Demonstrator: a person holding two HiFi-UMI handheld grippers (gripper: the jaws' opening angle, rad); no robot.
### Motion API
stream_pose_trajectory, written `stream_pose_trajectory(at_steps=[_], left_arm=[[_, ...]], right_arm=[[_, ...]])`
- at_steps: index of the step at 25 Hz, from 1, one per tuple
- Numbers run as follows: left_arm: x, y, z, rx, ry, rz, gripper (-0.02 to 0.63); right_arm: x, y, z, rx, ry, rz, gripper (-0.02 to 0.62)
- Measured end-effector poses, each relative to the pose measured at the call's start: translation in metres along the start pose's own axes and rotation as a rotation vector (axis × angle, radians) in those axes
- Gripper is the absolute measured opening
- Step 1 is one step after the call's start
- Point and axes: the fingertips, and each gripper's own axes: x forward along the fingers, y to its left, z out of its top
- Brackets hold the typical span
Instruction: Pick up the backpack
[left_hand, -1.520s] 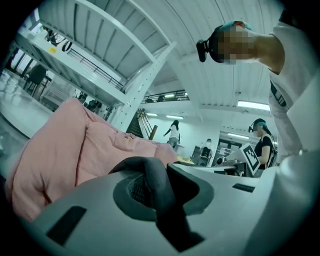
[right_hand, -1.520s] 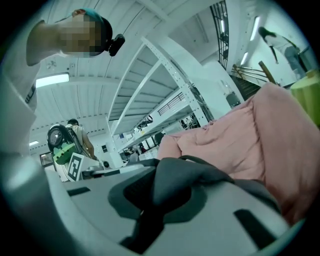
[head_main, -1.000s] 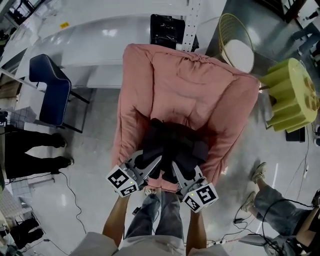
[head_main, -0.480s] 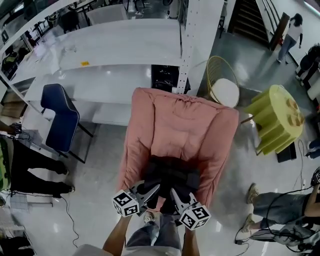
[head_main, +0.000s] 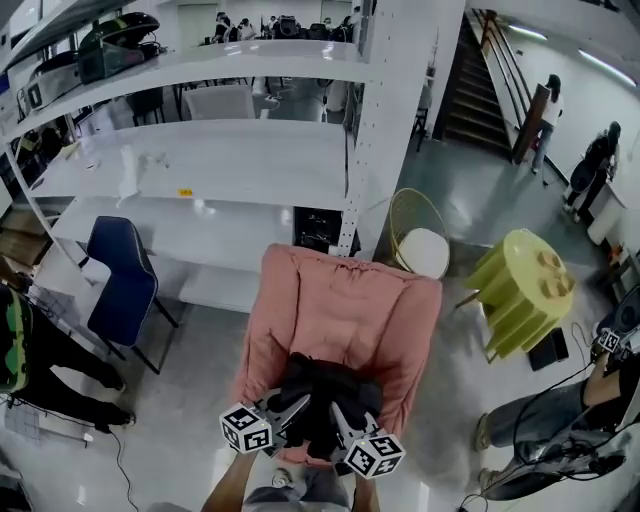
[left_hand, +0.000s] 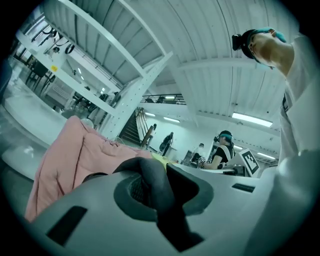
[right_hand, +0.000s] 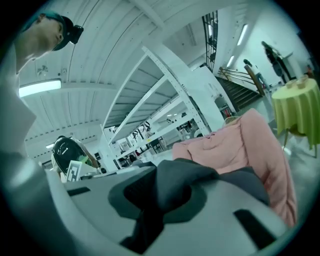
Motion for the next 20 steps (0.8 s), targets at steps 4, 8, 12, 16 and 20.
stream_pose_trajectory(at_steps=[4,8,12,16,20], left_arm=[[-0.012,-0.026,0.023,0.029,-0.022,-0.011,0.061],[-0.024,-0.055,0.045,0.050,-0.046,-0.026,0.060],[-0.040,-0.084,0.059,0.073,-0.067,-0.048,0.061],[-0.055,-0.109,0.074,0.103,-0.081,-0.081,0.061],[-0.062,-0.132,0.074,0.138,-0.072,-0.113,0.061]], right_arm=[[-0.016,0.018,0.022,-0.020,-0.036,0.002,0.055],[-0.035,0.042,0.043,-0.048,-0.057,0.009,0.055],[-0.059,0.068,0.057,-0.101,-0.080,0.016,0.055],[-0.076,0.091,0.072,-0.137,-0.120,0.004,0.055],[-0.095,0.100,0.077,-0.160,-0.141,-0.020,0.055]])
